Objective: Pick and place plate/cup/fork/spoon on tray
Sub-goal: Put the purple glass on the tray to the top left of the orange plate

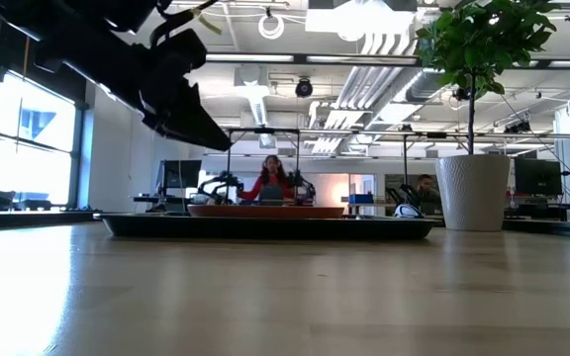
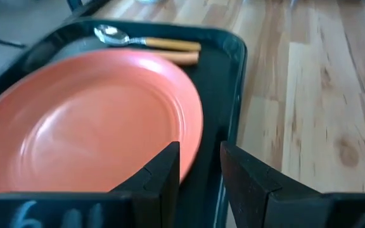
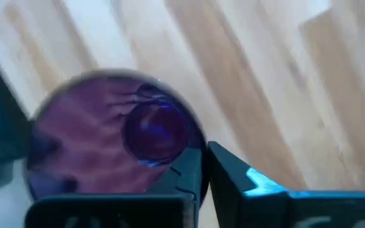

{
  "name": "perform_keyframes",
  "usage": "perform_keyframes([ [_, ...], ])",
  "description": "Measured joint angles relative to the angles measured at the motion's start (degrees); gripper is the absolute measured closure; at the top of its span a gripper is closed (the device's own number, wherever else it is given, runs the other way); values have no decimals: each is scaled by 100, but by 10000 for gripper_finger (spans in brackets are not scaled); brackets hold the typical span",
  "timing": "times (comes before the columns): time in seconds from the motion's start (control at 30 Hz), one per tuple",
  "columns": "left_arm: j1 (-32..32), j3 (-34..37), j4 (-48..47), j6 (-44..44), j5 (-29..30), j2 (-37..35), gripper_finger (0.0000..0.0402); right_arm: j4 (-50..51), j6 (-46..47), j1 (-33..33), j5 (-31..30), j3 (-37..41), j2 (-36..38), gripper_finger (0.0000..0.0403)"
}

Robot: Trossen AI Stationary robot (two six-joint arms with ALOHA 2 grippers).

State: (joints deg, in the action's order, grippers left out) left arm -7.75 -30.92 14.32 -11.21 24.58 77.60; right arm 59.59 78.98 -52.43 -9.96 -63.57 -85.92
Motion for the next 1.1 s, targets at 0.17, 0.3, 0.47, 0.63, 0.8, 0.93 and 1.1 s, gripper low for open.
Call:
perform_keyframes([
  [0.17, -156, 0, -237, -219, 7, 0, 296, -266, -668, 389, -414, 4, 1, 387],
  [0.3, -279, 0, -19, -159, 7, 0, 296, -714, -1806, 772, -806, 4, 3, 396],
  [0.47, -475, 0, 881, 377, -338, 0, 285, -1473, -3428, 1415, -855, 4, 3, 399],
  [0.63, -616, 0, 1404, 637, -714, 0, 231, -1993, -4775, 2093, -740, 4, 3, 400],
  [0.8, -467, -12, 1961, 199, -670, 61, 179, -2618, -4573, 3015, -1134, 4, -3, 400],
  [0.93, -275, -50, 1929, -463, -758, 59, 168, -3499, -4180, 3576, -1418, 0, -81, 401],
  [1.1, -190, -339, 1364, -399, -778, 33, 170, -4071, -4693, 4060, -1468, 0, -159, 402],
])
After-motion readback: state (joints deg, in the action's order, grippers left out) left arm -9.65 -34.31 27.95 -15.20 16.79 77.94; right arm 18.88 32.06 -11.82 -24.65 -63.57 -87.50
